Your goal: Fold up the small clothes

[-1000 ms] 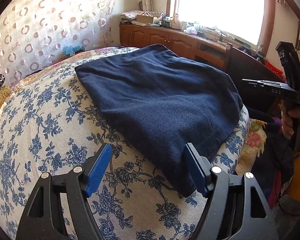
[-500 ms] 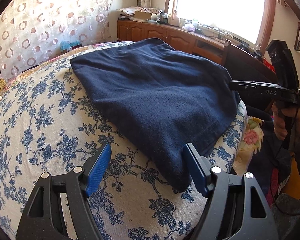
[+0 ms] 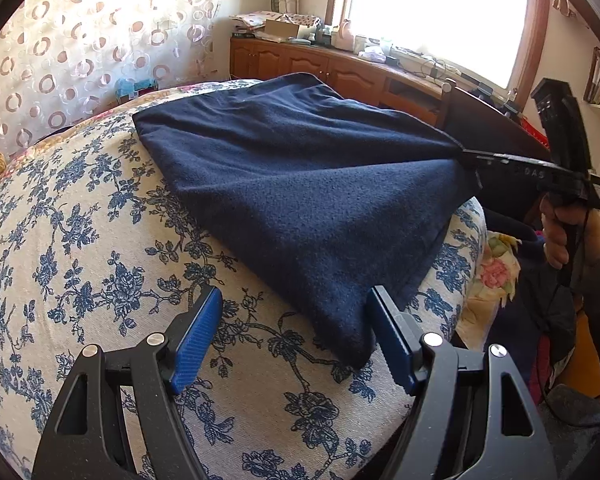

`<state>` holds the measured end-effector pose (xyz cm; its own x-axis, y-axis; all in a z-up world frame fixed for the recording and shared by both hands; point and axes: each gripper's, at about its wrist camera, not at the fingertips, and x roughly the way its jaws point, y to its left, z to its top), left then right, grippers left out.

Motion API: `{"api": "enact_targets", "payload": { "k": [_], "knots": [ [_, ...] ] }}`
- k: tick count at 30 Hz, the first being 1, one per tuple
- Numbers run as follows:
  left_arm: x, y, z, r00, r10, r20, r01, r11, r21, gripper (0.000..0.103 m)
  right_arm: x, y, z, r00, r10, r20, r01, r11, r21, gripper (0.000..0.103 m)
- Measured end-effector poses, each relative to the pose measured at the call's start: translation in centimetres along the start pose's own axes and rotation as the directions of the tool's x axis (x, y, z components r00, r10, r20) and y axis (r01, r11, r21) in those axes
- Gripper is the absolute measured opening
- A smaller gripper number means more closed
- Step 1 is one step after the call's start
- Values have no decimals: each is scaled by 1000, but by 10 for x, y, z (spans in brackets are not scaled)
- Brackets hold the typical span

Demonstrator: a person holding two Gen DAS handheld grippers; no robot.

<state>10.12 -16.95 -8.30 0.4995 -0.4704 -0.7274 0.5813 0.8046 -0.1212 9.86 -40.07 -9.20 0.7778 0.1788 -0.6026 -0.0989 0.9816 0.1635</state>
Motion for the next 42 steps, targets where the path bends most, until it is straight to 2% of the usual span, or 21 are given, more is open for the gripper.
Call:
{"api": "enact_targets", "payload": {
  "k": [3, 6, 8, 9, 13, 17, 20, 23, 24, 26, 31, 33, 40, 42],
  "knots": [
    [-2, 0, -2, 1000, -17, 7, 17, 1000, 0, 74, 6, 0, 0, 1000, -6, -23, 6, 1000, 16, 2],
    [-3, -1, -4, 999, -36, 7, 36, 999, -2, 64, 7, -1, 3, 1000, -18, -19, 19, 999, 42, 4],
    [-4, -2, -5, 999, -46, 8, 46, 999, 0, 64, 9, -1, 6, 999, -33, -20, 34, 998, 52, 30],
    [-4, -3, -5, 999, -49, 7, 49, 999, 2, 63, 10, -2, 6, 998, -53, -21, 54, 997, 57, 34],
    [-1, -4, -6, 999, -50, -3, 50, 999, 0, 63, 20, -8, 4, 998, -51, -45, 55, 994, 96, 54],
    [0, -5, -6, 999, -48, -5, 48, 999, 3, 63, 27, -14, 3, 997, -37, -67, 46, 988, 144, 63],
    [1, -5, -7, 999, -45, -3, 45, 999, 6, 63, 26, -18, 3, 998, -17, -64, 29, 983, 183, 64],
    [0, -7, -8, 999, -41, 0, 41, 999, 12, 63, 21, -14, 2, 998, -18, -55, 27, 985, 171, 64],
    [0, -7, -8, 999, -41, 1, 41, 999, 14, 55, 19, -12, 2, 999, -13, -50, 21, 986, 163, 64],
    [0, -8, -8, 999, -42, 0, 42, 999, 16, 52, 20, -11, -2, 999, 2, -42, 4, 988, 153, 63],
    [-1, -12, -10, 998, -56, -4, 57, 998, 26, 41, 17, -8, -5, 999, 6, -33, -2, 993, 122, 42],
    [-2, -13, -11, 997, -75, -6, 75, 997, 25, 34, 17, -6, -5, 999, -20, -30, 23, 995, 99, 39],
    [-2, -15, -11, 998, -67, -13, 67, 997, 31, 34, 14, -6, -2, 998, -56, -30, 58, 996, 64, 25],
    [-2, -15, -11, 998, -67, -13, 67, 997, 31, 34, 15, -6, -1, 999, -46, -24, 47, 997, 62, 24]
  ]
}}
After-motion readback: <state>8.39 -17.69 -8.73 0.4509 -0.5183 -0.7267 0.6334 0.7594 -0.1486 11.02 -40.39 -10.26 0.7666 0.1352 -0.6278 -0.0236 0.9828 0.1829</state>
